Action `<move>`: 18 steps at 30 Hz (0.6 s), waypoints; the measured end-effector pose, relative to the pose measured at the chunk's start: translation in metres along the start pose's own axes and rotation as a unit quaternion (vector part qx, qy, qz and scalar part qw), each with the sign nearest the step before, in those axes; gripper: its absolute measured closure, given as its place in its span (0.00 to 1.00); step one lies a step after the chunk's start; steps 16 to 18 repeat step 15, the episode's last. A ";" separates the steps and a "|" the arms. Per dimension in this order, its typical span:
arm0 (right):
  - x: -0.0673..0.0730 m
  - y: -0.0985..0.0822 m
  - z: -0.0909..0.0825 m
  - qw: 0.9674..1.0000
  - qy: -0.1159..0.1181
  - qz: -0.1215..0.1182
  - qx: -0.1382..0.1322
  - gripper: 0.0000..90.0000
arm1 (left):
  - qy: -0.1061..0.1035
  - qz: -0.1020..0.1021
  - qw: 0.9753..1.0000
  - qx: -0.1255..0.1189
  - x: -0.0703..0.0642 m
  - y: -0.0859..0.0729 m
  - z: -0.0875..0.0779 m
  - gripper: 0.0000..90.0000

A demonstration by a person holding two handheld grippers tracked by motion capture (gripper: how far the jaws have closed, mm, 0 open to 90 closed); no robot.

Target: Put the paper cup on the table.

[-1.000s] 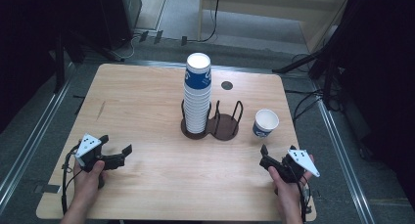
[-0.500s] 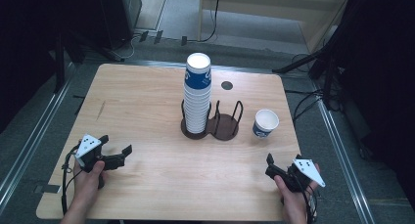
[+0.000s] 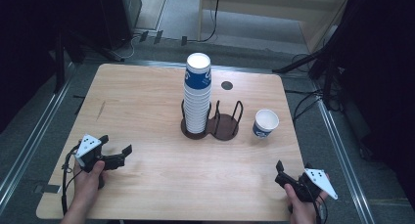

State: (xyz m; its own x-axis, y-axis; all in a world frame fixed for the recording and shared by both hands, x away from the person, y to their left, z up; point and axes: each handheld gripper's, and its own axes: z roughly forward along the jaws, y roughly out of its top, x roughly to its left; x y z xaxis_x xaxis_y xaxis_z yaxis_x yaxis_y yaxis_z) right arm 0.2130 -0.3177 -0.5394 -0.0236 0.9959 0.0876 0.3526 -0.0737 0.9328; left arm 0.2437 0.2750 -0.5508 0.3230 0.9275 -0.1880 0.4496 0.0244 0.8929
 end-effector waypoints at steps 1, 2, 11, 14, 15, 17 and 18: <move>0.001 -0.002 0.000 1.000 -0.001 -0.010 0.003 0.00 | 0.000 0.000 1.000 0.000 0.000 0.000 0.000 0.00; 0.003 -0.003 0.001 1.000 -0.001 -0.015 0.004 0.00 | 0.000 0.000 1.000 0.000 0.000 0.000 0.000 0.00; -0.001 -0.006 0.002 1.000 0.002 0.020 -0.003 0.00 | 0.000 -0.006 1.000 0.005 0.001 0.000 0.001 0.00; 0.002 -0.007 0.001 1.000 0.001 0.001 -0.005 0.00 | 0.001 -0.008 1.000 0.007 0.001 0.001 0.002 0.00; 0.004 -0.007 0.001 1.000 -0.002 -0.006 -0.003 0.00 | 0.002 -0.007 1.000 0.007 0.001 0.001 0.002 0.00; 0.004 -0.007 0.001 1.000 -0.002 -0.006 -0.003 0.00 | 0.002 -0.007 1.000 0.007 0.001 0.001 0.002 0.00; 0.004 -0.007 0.001 1.000 -0.002 -0.006 -0.003 0.00 | 0.002 -0.007 1.000 0.007 0.001 0.001 0.002 0.00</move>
